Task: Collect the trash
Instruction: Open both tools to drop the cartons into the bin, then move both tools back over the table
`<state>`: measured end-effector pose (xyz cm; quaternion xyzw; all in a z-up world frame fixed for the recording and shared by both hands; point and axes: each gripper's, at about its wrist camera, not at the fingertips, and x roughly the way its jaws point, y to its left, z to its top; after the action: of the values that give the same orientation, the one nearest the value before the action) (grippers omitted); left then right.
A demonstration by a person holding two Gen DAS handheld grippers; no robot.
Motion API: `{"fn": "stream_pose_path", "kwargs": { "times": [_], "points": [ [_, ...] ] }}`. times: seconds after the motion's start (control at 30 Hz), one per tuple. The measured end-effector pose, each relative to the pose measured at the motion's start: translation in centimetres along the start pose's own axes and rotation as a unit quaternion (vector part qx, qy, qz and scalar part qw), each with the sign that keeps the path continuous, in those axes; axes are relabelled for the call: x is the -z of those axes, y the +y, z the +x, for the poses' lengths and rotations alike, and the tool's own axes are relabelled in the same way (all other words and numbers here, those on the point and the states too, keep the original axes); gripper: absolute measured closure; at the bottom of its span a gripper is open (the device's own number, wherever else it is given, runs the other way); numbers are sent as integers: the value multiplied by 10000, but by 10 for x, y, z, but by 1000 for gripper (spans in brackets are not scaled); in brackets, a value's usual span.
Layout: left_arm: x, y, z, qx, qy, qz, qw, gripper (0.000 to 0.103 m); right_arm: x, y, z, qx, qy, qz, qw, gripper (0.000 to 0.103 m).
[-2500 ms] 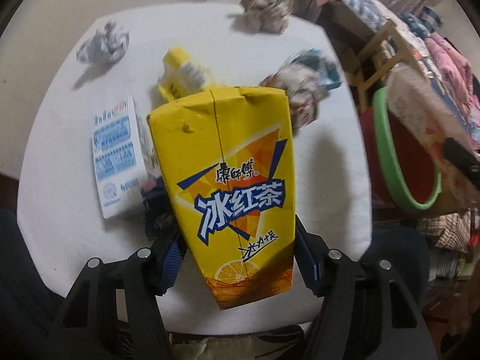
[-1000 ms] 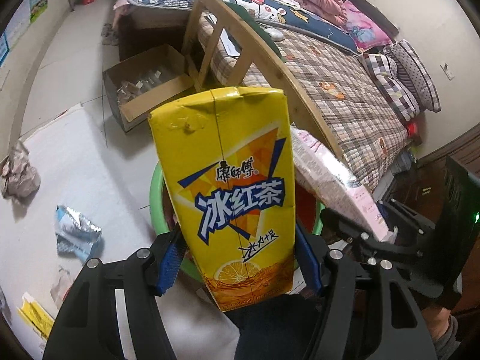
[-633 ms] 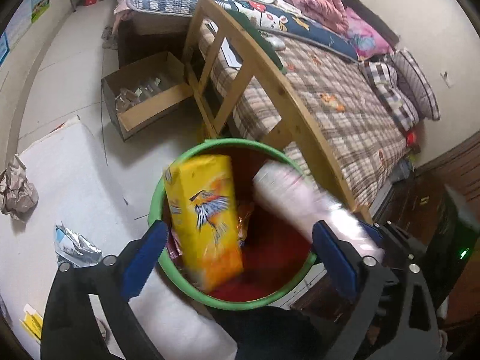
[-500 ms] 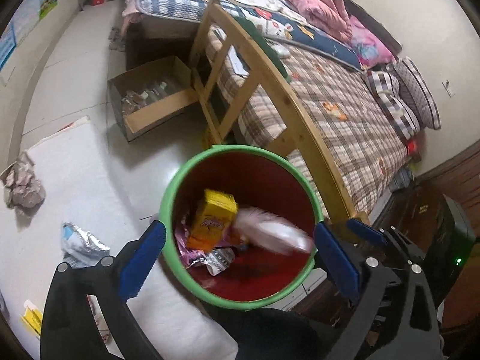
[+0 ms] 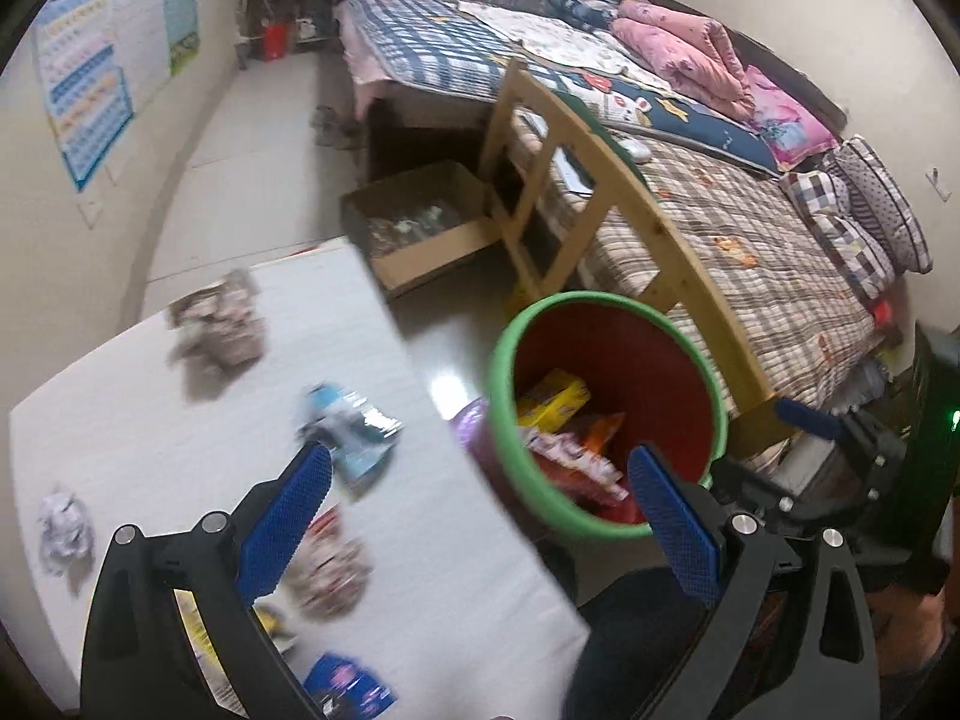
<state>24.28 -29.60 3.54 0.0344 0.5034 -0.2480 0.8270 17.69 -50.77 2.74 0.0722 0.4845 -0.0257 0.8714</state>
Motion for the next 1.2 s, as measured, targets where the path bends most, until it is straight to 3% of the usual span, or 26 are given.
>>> {"fn": "stream_pose_path", "kwargs": {
  "times": [0.37, 0.6, 0.93, 1.2],
  "points": [
    [64, 71, -72, -428, -313, -646, 9965, 8, 6, 79, -20, -250, -61, -611, 9978, 5],
    [119, 122, -91, -730, -96, -835, 9938, 8, 16, 124, -20, -456, 41, -889, 9950, 5],
    [179, 177, -113, -710, 30, -1409, 9875, 8, 33, 183, -12, -694, 239, -1193, 9901, 5],
    [204, 191, -102, -633, 213, -1797, 9814, 8, 45, 215, 2, -669, 385, -1355, 9878, 5]
  ]
}}
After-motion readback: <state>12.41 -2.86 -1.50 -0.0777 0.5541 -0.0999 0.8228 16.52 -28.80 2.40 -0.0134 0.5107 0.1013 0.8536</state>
